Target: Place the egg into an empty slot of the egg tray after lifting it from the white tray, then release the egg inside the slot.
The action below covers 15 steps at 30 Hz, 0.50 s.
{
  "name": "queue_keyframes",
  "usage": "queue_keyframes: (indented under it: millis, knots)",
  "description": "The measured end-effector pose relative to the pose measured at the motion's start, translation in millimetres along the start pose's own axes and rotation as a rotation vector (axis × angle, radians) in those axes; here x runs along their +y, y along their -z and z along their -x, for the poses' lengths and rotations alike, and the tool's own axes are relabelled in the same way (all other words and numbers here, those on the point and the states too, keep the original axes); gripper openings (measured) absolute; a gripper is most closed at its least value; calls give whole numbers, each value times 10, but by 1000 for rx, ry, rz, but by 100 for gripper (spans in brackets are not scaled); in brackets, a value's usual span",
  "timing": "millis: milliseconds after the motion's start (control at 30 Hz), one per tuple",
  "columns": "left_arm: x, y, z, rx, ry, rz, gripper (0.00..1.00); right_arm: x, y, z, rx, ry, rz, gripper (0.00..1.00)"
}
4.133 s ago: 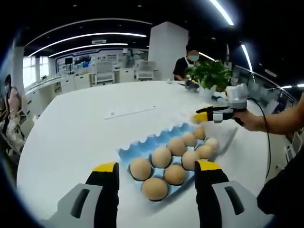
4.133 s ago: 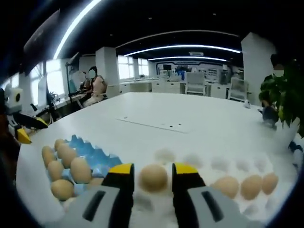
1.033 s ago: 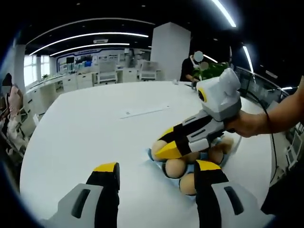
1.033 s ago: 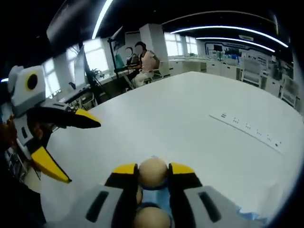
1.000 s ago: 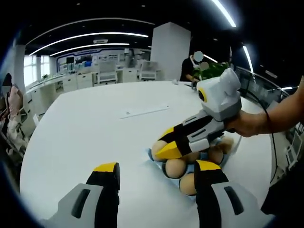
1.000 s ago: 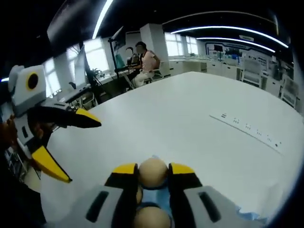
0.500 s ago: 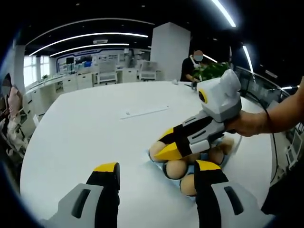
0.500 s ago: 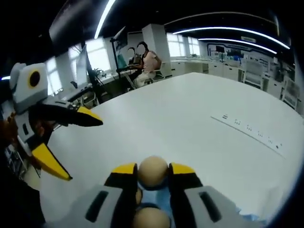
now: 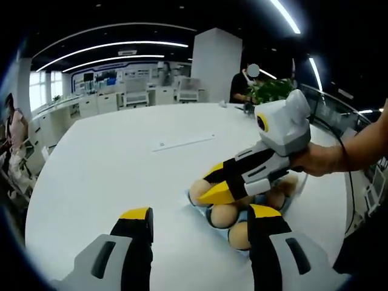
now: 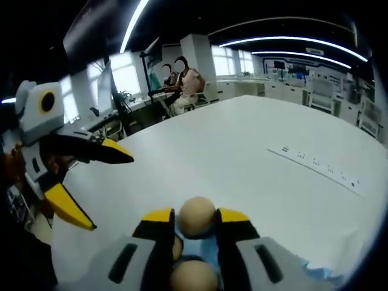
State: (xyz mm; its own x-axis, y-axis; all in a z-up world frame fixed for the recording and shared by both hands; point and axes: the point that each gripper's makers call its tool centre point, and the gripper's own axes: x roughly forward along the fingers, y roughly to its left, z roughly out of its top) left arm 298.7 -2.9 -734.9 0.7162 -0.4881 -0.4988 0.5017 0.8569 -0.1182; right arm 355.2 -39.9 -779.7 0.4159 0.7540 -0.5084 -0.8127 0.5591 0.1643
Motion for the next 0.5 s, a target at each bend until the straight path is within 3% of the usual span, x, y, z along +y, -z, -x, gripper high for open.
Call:
queue_keyframes:
  millis: [267,500]
  knots:
    - [-18,5,-70,10,12,4,62,-47,-8,44,-26,3,-14,26]
    - [-17,-43,-87,9,13,-3,62,-194,-42,335,-81,49,-64,26]
